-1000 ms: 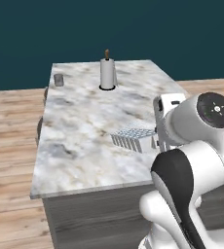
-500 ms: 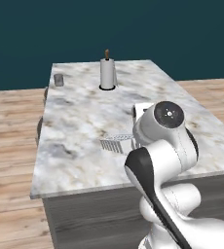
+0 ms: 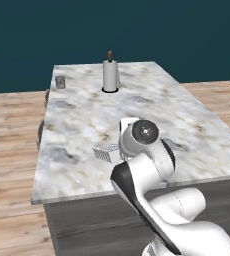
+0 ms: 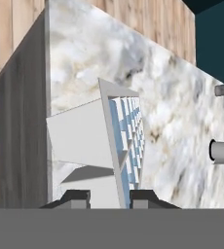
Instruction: Open the freezer door, pick up the ice cube tray from the freezer, and place it on the dining counter.
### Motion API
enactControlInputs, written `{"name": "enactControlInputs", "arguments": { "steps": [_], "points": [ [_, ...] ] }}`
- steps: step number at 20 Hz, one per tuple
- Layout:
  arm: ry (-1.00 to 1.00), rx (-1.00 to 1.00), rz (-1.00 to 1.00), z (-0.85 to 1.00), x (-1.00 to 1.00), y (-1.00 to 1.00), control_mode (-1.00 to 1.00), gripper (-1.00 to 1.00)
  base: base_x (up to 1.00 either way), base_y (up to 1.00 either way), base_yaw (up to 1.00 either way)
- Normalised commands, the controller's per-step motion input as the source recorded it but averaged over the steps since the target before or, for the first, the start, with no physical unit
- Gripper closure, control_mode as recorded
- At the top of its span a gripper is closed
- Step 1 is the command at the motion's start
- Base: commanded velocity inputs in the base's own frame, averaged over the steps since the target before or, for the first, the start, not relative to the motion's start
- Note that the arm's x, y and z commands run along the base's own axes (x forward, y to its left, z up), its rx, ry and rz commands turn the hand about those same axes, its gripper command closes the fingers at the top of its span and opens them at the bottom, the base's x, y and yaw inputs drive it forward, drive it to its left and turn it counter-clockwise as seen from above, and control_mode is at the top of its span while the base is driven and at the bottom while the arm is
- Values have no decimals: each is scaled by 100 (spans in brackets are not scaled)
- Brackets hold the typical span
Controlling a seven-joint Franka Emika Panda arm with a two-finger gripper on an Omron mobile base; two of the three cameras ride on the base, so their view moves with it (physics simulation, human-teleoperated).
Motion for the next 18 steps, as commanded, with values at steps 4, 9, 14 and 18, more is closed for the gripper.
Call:
{"name": "enactControlInputs", "arguments": {
  "steps": [4, 9, 14, 18],
  "points": [
    [0, 0, -4, -50, 39, 23, -100, 100, 0, 0, 0],
    [1, 0, -7, -49, 52, 24, -100, 100, 0, 0, 0],
    [2, 0, -8, -48, 60, 20, -100, 100, 0, 0, 0],
    [8, 2, -7, -39, 44, 9, -100, 100, 0, 0, 0]
  ]
}}
